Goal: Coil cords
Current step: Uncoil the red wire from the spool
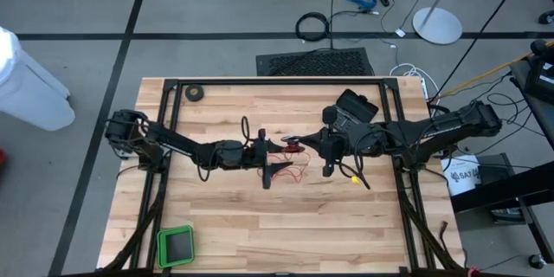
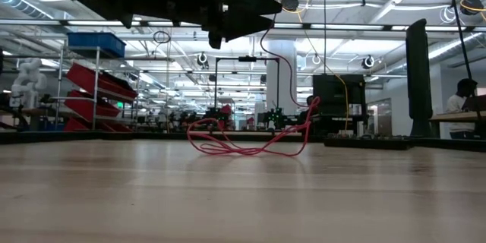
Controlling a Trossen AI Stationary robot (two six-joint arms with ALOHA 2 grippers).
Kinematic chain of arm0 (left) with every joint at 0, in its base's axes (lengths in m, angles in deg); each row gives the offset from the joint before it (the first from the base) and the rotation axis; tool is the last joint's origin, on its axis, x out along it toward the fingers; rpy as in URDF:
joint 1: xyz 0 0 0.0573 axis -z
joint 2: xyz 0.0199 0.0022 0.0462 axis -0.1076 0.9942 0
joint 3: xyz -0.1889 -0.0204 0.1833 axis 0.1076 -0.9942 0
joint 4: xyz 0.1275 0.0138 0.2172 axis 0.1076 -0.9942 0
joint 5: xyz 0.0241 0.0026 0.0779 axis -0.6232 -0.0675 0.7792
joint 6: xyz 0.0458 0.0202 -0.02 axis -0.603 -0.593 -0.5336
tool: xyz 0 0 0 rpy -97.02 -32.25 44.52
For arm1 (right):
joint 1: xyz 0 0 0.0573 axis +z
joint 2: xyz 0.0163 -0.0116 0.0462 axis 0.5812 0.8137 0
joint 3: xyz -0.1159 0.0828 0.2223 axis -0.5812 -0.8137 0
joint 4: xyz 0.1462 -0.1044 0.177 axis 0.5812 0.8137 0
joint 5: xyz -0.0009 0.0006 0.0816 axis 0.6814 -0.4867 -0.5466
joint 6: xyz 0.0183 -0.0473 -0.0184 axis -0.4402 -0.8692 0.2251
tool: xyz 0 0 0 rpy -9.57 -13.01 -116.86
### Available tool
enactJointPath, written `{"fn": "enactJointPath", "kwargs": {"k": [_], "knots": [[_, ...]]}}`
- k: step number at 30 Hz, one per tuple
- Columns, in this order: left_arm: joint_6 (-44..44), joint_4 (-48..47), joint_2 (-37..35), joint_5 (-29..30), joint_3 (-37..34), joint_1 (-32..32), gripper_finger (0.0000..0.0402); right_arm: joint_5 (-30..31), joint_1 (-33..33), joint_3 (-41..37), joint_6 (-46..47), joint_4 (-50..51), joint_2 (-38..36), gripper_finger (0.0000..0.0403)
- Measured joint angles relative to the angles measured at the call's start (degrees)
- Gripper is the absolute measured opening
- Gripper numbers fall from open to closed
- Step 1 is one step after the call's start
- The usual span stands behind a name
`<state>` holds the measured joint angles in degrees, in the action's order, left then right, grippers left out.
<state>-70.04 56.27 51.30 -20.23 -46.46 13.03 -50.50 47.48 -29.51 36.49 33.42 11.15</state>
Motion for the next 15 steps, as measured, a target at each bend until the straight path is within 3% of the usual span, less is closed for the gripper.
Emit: {"fn": "enactJointPath", "kwargs": {"k": [15], "knots": [[1.5, 1.5, 0.7, 0.2, 0.0, -0.1, 0.0182, 0.0, 0.0, 0.0, -0.2, -2.1, 0.0, 0.0000]]}}
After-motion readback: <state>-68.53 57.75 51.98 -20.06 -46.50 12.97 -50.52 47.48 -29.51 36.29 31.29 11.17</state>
